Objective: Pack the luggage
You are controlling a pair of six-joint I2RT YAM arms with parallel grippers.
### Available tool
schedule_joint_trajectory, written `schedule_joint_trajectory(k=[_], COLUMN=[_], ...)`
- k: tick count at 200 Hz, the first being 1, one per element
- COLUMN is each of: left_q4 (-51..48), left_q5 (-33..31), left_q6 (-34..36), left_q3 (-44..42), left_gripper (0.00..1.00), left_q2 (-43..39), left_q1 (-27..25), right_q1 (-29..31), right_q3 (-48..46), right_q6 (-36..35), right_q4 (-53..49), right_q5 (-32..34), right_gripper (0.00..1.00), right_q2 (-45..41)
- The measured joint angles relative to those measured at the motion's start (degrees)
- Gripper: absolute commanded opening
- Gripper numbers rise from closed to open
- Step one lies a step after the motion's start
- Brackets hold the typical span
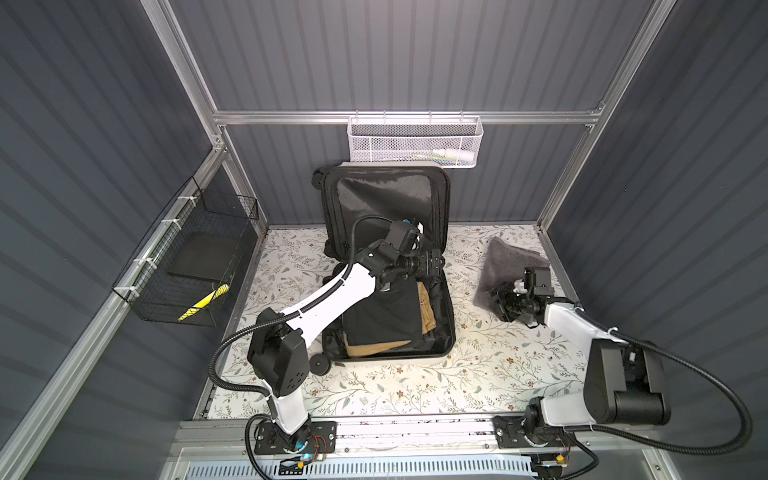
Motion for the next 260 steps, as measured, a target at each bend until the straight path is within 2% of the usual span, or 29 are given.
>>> schedule_joint_trajectory(k=[32,70,114,138,196,237,260], left_q4=[0.17,1.95,3.32,3.58,3.93,4.28,4.26], left_q5=[-0.63,-1.84,-2.36,-2.43,-3.28,-3.48,-3.48], left_q6=[-2.82,-8.11,-12.74,-13.97,-15.72,-17.18,-18.27], left_q3=[3.37,7.21,11.8,12.9,13.84,14.19,14.29], left_gripper=[1.0,1.0,1.0,1.0,1.0,1.0,1.0], left_q2=[3.85,10.32,17.73,19.23,19.93,21.7,23.23], left_q1=[-4.11,-9.53,-14.56,-16.15,-16.22,-16.13,-16.15], right_q1=[-7.17,-17.07,-21.46,-22.86,-22.73,-21.09,-18.25], right_q3=[6.38,8.98,10.05,10.05,6.32,3.1,0.85], right_q6=[-3.87,-6.49,-10.05,-11.56,-12.02,-10.86,-9.49], right_q4=[-3.37,-5.6,-8.59,-9.31,-6.12,-1.05,1.99], right_q5=[-0.66,-0.52,2.38,4.17,3.04,0.46,-0.76], right_gripper=[0.65,0.7,0.78,0.79,0.72,0.59,0.51], right_q2=[-2.54,3.02,9.7,11.65,14.67,15.17,14.67])
